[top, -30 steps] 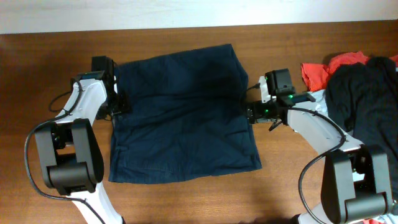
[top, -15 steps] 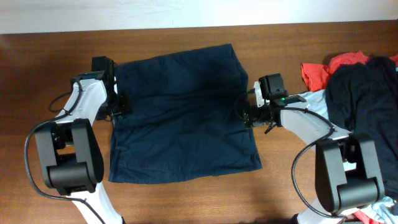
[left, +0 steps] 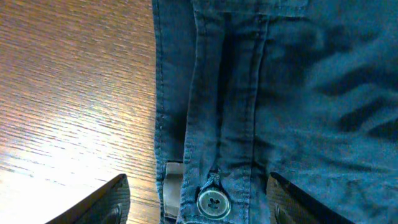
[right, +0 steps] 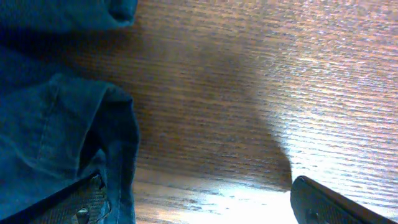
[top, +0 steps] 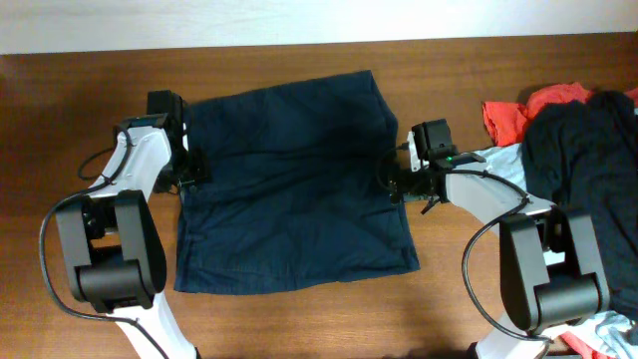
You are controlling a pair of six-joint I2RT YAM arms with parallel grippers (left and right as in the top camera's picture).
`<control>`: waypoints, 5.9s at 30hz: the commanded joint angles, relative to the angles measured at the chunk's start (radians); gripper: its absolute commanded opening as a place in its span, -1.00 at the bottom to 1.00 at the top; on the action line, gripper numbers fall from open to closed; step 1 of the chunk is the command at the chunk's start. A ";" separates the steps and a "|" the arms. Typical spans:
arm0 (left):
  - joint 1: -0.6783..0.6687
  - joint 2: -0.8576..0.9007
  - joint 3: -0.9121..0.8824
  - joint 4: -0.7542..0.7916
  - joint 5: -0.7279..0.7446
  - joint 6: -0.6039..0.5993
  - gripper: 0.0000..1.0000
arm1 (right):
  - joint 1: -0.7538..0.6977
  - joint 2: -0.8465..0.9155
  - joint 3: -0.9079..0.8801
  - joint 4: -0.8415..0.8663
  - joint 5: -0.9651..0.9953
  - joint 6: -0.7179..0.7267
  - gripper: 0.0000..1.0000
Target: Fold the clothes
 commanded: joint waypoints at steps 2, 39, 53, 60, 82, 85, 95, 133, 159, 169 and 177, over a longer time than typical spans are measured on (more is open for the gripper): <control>0.002 0.001 -0.009 -0.001 0.007 0.002 0.40 | 0.003 0.053 -0.013 -0.002 0.128 0.010 1.00; 0.003 0.002 -0.009 0.003 -0.038 0.002 -0.09 | -0.004 0.055 0.001 -0.031 0.116 0.010 0.97; 0.003 0.003 -0.010 -0.004 -0.002 0.002 -0.31 | -0.004 0.055 0.001 -0.030 0.116 0.010 0.97; 0.004 0.005 -0.010 0.017 0.013 0.002 -0.33 | -0.004 0.055 0.001 -0.030 0.116 0.010 0.97; 0.081 0.005 -0.027 0.080 0.229 0.059 -0.43 | -0.004 0.055 0.001 -0.029 0.117 0.009 0.97; 0.081 0.005 -0.034 0.087 0.229 0.069 -0.43 | -0.004 0.055 0.001 -0.029 0.117 0.009 0.97; 0.082 0.005 -0.083 0.121 0.206 0.073 -0.71 | -0.004 0.055 0.001 -0.026 0.117 0.009 0.97; 0.091 0.005 -0.019 0.072 0.076 0.081 -0.99 | -0.004 0.055 -0.001 -0.036 0.117 0.009 0.98; 0.091 0.005 -0.019 0.066 -0.103 0.080 -0.99 | -0.004 0.055 -0.002 -0.033 0.117 0.009 0.98; 0.090 0.005 -0.019 0.068 -0.100 0.080 -0.74 | -0.018 0.055 -0.002 -0.029 0.115 0.010 0.98; 0.087 -0.023 0.135 -0.016 0.022 0.079 0.22 | -0.016 0.040 0.103 -0.060 -0.041 0.004 0.97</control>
